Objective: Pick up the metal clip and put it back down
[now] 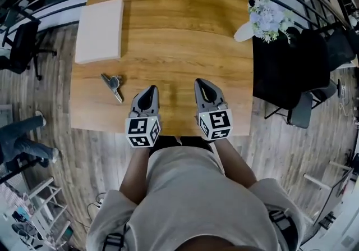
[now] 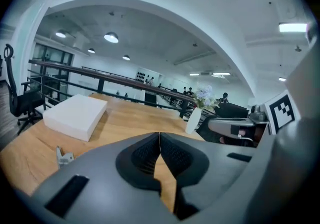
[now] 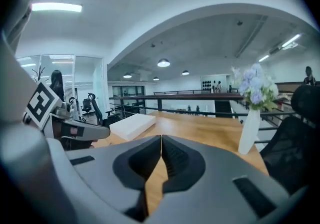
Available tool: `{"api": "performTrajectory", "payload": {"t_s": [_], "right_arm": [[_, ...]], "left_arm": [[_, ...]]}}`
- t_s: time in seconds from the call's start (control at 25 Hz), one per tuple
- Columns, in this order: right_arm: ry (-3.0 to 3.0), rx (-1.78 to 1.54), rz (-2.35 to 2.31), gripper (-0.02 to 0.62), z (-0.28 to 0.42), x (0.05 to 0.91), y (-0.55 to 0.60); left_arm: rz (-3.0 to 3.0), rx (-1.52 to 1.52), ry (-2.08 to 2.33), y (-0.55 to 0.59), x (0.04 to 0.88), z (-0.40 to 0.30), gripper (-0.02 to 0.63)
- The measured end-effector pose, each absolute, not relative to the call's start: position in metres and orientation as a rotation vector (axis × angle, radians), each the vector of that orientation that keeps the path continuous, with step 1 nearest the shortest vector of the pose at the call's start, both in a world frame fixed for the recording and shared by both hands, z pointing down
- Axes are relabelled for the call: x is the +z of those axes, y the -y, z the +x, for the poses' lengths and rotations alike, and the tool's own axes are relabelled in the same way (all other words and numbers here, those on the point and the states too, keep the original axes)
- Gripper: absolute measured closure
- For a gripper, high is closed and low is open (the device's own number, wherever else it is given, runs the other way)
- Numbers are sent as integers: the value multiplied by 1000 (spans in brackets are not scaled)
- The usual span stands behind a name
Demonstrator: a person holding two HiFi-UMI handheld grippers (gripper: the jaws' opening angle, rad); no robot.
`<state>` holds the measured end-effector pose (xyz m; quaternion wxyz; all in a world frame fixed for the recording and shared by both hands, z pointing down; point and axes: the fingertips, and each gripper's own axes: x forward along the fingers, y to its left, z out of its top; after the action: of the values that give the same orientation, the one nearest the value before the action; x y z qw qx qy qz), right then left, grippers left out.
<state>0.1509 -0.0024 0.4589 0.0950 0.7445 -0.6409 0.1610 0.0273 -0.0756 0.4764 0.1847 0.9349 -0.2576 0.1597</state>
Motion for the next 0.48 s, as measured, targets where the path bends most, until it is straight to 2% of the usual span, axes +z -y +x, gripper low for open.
{"api": "performTrajectory", "payload": {"t_s": [0.28, 0.48], "right_arm": [[1926, 190, 2325, 568, 171, 358, -3], [2027, 97, 2319, 568, 170, 319, -8]], "left_arm": [[2792, 253, 746, 73, 381, 52, 581], [2898, 111, 801, 71, 328, 59, 581]]}}
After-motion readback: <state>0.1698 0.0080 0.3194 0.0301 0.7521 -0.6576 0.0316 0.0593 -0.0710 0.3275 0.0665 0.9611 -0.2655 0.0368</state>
